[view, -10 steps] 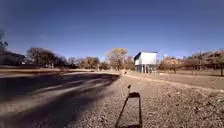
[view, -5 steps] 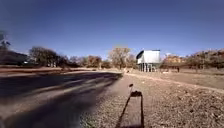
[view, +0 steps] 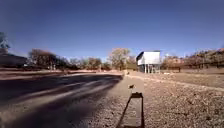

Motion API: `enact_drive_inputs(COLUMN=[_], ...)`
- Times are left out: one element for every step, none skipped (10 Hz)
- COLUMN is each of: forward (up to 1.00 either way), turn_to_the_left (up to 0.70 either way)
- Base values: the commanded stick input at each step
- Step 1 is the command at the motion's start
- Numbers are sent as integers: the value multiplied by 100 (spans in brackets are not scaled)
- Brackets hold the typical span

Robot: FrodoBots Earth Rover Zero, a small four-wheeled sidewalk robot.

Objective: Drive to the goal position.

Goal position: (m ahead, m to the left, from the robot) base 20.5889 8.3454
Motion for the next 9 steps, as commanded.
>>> enact_drive_inputs(forward=[70, 70, 70, 70, 70, 70, 70, 70, 70], turn_to_the_left=[0, 0, 0, 0, 0, 0, 0, 0, 0])
